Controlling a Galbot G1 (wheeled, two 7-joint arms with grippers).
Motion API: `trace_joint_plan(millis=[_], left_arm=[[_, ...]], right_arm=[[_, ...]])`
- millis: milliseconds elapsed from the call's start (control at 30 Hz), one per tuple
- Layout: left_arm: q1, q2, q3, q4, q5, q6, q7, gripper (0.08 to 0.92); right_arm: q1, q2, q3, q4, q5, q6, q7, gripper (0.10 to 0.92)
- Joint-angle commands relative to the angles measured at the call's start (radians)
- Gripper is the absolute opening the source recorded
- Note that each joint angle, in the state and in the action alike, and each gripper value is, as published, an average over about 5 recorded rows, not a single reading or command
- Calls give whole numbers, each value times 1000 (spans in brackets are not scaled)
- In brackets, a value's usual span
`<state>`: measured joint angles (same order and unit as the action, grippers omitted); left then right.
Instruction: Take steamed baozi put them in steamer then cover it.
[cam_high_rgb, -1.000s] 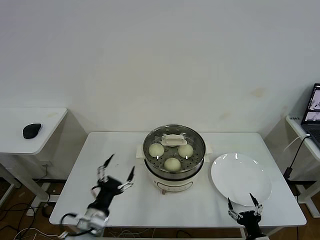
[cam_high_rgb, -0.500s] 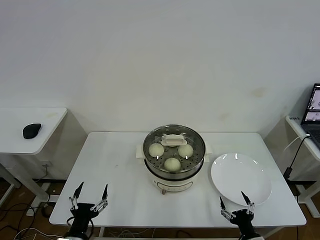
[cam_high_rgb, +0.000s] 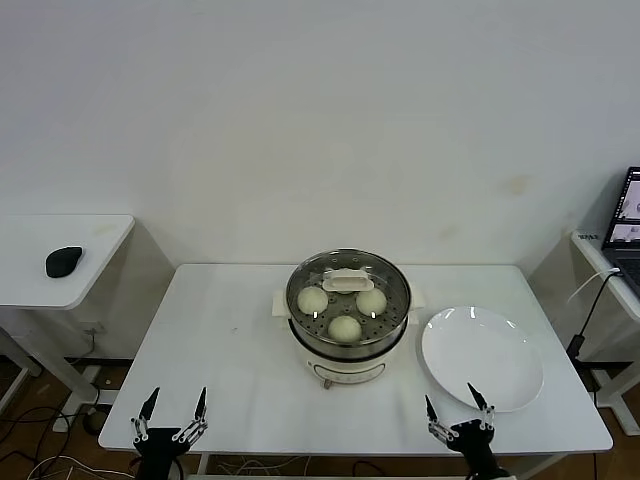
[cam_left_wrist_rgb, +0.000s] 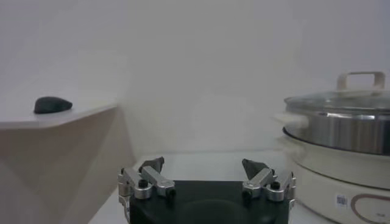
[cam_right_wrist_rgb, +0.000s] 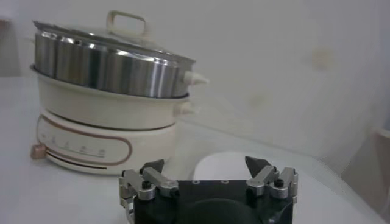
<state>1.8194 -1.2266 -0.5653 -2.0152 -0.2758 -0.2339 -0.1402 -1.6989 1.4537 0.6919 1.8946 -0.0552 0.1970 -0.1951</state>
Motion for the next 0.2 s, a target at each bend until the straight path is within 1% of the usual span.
trace_joint_plan(millis=[33, 200], left_arm=[[14, -6, -10, 27, -26, -23, 7, 823], [16, -7, -13, 23, -26, -23, 12, 823]], right_arm=[[-17, -6, -20, 38, 20, -9, -4, 823], [-40, -13, -34, 83, 56, -34, -10, 823]])
